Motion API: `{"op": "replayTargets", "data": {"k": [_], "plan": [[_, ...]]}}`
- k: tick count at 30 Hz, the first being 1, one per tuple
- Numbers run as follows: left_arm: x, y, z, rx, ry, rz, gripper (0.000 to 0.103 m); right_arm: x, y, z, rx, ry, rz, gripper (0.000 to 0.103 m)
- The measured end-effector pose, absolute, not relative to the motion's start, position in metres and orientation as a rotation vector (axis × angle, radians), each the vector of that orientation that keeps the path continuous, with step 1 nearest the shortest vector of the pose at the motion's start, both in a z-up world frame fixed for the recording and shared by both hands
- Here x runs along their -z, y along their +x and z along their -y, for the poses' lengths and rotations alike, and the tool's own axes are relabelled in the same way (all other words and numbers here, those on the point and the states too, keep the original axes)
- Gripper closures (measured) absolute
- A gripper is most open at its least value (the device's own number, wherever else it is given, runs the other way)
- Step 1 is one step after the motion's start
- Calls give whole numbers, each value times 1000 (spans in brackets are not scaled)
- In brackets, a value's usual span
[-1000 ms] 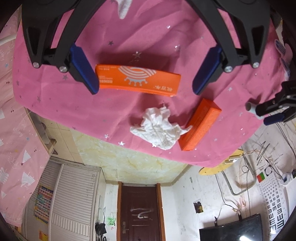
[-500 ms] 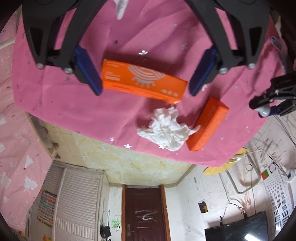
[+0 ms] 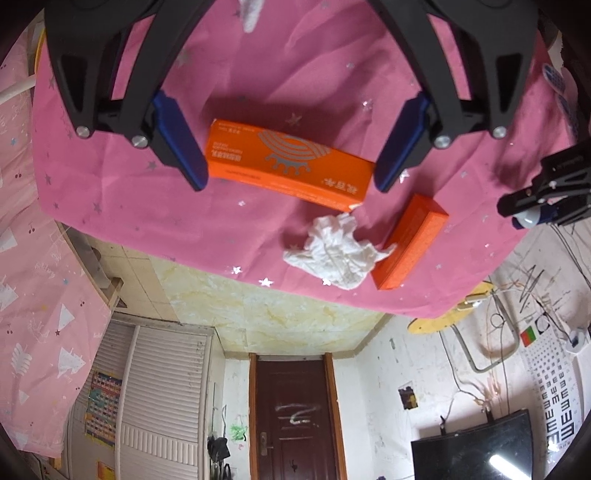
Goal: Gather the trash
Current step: 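Carry both items to the yellow bucket while the right tool releases the orange box inside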
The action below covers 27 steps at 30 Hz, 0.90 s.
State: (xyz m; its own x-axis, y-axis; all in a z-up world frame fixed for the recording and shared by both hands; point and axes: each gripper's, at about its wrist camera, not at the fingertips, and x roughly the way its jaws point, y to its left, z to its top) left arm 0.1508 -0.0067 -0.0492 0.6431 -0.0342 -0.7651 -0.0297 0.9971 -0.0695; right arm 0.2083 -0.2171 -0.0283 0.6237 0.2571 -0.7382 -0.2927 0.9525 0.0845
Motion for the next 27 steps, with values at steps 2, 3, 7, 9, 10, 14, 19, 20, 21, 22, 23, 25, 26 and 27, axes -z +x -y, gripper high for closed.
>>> {"op": "replayTargets", "data": {"k": [2,3,7,9,10,14,19,20,21,22,23,25,26,27], "plan": [[44,150,14,14,-73,-863,58,22,204,225,-311,-25,-821,15],[41,149,19,20,-70,-857,58,20,202,231,-308,-16,-813,15],[30,148,45,57,-46,-838,58,9,193,255,-279,33,-779,15],[26,147,58,78,-33,-831,58,6,188,268,-261,56,-767,15],[24,147,63,88,-27,-828,58,4,185,276,-253,69,-761,15],[17,147,96,134,11,-816,58,-2,171,309,-209,120,-729,15],[12,146,129,180,46,-806,58,-9,151,350,-160,175,-689,15],[10,145,139,194,56,-803,58,-9,149,356,-150,180,-683,15],[9,145,145,202,62,-801,58,-10,145,362,-140,185,-676,15],[8,144,154,214,71,-800,58,-11,140,370,-128,194,-669,15],[7,144,160,225,79,-799,58,-11,135,377,-118,204,-661,15],[5,142,172,241,89,-796,58,-11,127,392,-94,219,-650,15],[5,141,180,252,95,-795,58,-10,123,396,-86,225,-647,15],[5,141,185,263,101,-795,58,-9,118,405,-72,235,-641,15]]}}
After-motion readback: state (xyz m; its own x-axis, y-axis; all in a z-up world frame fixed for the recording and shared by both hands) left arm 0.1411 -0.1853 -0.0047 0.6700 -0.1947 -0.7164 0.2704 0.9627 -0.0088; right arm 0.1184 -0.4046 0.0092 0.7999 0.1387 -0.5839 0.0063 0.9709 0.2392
